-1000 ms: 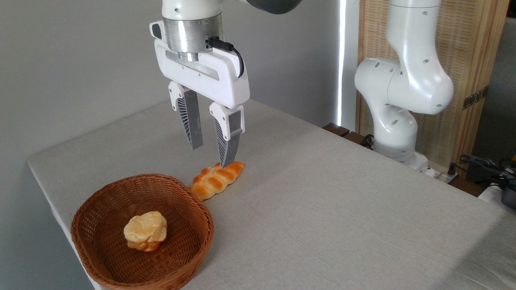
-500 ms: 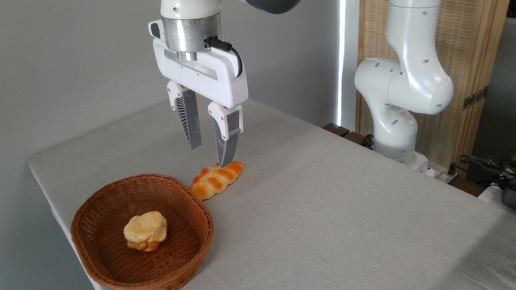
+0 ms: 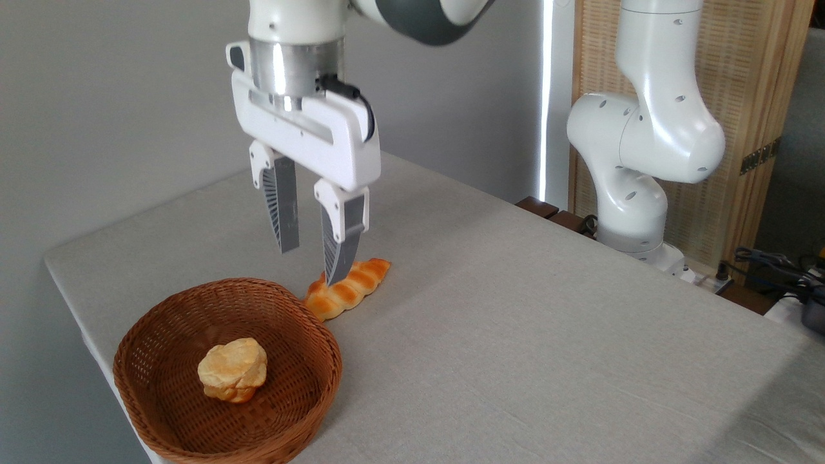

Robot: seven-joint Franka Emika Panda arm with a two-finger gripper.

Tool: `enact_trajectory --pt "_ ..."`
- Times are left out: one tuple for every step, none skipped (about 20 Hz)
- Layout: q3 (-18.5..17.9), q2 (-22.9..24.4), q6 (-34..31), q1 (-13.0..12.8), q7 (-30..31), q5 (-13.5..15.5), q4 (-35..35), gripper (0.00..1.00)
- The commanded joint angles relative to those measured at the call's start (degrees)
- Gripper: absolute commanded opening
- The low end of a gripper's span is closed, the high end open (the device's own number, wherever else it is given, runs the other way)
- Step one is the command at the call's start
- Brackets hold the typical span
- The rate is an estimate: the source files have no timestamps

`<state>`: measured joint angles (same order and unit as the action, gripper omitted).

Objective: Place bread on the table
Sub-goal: 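Lower the open gripper into the basket around the round bun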

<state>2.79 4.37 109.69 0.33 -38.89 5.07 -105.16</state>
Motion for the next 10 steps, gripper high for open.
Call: enact_trajectory --pt "0.5 -0.9 4.8 0.4 -0.9 1.3 -1.4 1.00" --pt "0.5 -1.6 6.2 0.3 -1.1 1.3 -1.8 1.00" --pt "0.6 -1.8 7.9 -0.1 -1.1 1.4 -2.3 1.00" --pt "0.6 -2.3 9.6 -0.7 -1.1 1.4 -3.0 1.00" --pt "0.6 -2.6 11.5 -0.9 -1.1 1.4 -3.8 1.00" --pt "0.6 -3.0 13.9 -1.2 -1.0 1.4 -5.0 1.00" --pt "0.6 -3.1 16.3 -1.8 -1.1 1.4 -6.3 1.00" --pt "0.6 -3.4 18.9 -1.9 -1.1 1.4 -7.7 1.00" --pt "0.6 -4.1 21.7 -1.9 -1.1 1.3 -8.8 1.00" --pt "0.7 -5.3 23.9 -2.3 -0.7 1.4 -8.9 1.00"
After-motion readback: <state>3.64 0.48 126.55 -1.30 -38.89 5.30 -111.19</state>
